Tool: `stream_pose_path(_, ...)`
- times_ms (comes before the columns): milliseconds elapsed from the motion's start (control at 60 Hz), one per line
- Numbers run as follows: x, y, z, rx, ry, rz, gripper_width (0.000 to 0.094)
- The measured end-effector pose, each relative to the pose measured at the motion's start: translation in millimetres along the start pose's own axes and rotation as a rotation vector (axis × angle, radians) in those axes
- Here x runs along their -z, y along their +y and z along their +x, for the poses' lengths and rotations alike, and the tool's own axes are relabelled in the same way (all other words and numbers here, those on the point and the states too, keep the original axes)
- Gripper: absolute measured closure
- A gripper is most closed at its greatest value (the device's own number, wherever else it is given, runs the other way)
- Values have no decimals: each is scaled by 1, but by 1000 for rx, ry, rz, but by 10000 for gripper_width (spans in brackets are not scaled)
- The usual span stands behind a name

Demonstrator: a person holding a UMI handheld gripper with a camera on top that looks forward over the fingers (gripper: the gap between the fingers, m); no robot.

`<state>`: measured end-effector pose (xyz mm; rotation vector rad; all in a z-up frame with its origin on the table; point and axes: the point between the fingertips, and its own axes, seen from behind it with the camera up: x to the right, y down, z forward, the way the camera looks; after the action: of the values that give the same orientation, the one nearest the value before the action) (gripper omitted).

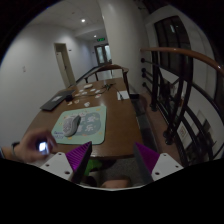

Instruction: Arrange mouse

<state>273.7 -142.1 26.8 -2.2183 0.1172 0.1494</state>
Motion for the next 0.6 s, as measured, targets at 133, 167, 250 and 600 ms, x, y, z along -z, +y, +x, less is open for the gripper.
stream_pose_path(133,0,-15,-5,17,23,27,92)
stream_pose_path(167,-1,-17,-6,21,41,26,95)
stream_pose_path(250,-5,-22,-10,47,95,32,93)
stream_pose_path(600,-13,-23,-54,151,124,37,121)
